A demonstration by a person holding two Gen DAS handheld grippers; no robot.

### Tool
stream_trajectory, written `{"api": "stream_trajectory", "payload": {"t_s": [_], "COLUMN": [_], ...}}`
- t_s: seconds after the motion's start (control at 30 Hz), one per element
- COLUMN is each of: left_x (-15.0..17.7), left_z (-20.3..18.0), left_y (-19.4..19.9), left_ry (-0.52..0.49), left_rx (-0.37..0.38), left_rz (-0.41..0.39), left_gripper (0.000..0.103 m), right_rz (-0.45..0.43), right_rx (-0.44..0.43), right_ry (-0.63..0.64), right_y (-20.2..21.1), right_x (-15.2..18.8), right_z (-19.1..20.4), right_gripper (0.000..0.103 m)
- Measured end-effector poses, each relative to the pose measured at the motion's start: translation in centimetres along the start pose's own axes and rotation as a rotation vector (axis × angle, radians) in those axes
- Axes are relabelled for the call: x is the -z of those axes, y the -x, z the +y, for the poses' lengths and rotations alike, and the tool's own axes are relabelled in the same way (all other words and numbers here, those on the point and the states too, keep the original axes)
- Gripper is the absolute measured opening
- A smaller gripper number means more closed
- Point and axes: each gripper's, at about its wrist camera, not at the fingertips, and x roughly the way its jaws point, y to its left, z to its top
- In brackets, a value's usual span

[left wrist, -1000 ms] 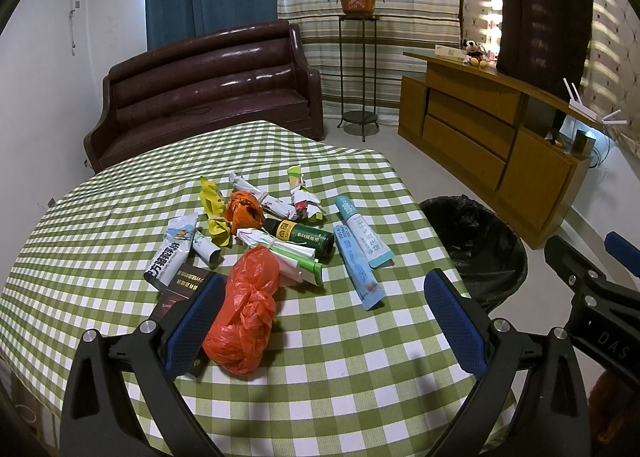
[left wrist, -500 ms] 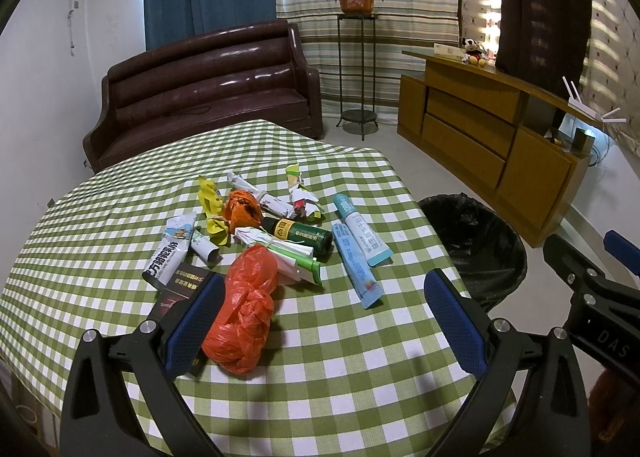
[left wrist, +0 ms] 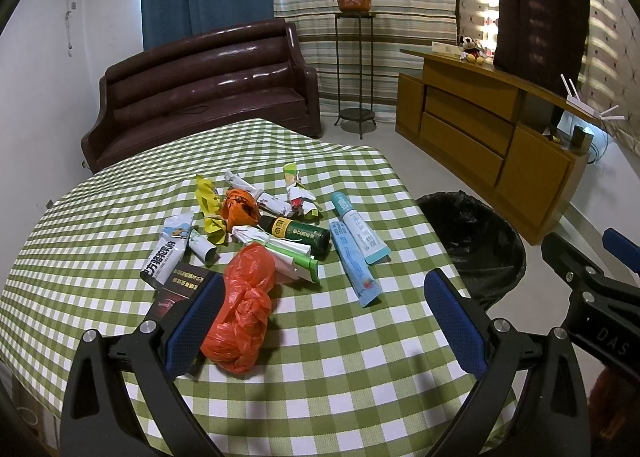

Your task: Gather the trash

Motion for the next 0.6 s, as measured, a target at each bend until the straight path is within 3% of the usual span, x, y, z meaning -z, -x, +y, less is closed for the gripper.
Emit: {"api": "stream_trajectory", "payload": {"t_s": [0.6], "left_x": [0.7], "left_z": [1.4], "left_y": [0.3], "left_ry": [-0.039], "left_rx": [-0.013], "left_rz": [0.044], "left_gripper": [0.096], "right_rz": [0.026], "right_rx": [-0.014], "right_ry": [0.027], "right_y": [0.1], "right_x": [0.6], "right_z": [1.1], "right_gripper": [0.099]}}
